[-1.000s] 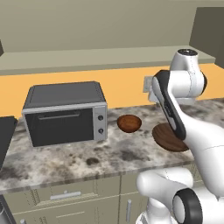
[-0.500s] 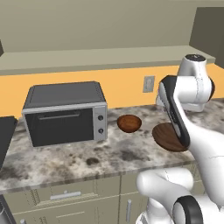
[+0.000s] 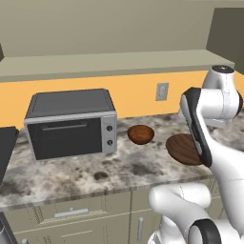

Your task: Pick up the bowls on the counter and stack them on top of one another in the open cabinet. Place the smaller bowl on top of the larger bowl.

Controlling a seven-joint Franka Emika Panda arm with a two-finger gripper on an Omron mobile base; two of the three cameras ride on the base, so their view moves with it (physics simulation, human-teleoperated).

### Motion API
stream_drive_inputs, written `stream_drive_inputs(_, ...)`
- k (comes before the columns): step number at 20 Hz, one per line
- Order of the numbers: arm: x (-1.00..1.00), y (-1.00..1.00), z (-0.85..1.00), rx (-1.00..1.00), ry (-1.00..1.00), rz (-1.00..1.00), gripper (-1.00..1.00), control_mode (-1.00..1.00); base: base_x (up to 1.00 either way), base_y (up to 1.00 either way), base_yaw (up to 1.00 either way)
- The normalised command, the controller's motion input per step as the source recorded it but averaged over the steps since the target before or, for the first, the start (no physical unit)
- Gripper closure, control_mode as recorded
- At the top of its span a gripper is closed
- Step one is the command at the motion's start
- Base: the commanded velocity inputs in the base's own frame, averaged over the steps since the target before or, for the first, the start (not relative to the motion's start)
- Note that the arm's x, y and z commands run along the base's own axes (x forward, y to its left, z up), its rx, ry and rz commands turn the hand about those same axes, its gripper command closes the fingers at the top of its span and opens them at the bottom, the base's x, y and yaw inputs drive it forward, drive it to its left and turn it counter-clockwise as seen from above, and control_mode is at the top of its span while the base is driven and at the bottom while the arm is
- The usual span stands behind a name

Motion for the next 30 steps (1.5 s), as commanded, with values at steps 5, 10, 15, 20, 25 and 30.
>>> stream_drive_inputs(5,-0.11,-0.24,-0.13,0.03,-0.02,-0.12,-1.00,-1.00,0.00,0.00,0.00)
stream_drive_inputs(10,-0.12,-0.19,-0.13,0.02,-0.08,-0.09,-1.00,-1.00,0.00,0.00,0.00)
stream_drive_inputs(15,-0.10,-0.15,-0.17,0.00,-0.09,-0.09,-1.00,-1.00,0.00,0.00,0.00)
stream_drive_inputs(20,-0.07,-0.12,-0.17,0.00,-0.11,-0.07,-1.00,-1.00,0.00,0.00,0.00)
stream_drive_inputs(25,-0.02,-0.13,-0.17,0.00,-0.07,-0.06,-1.00,-1.00,0.00,0.00,0.00)
stream_drive_inputs(30,0.00,-0.17,-0.17,0.00,-0.02,-0.05,-1.00,-1.00,0.00,0.00,0.00)
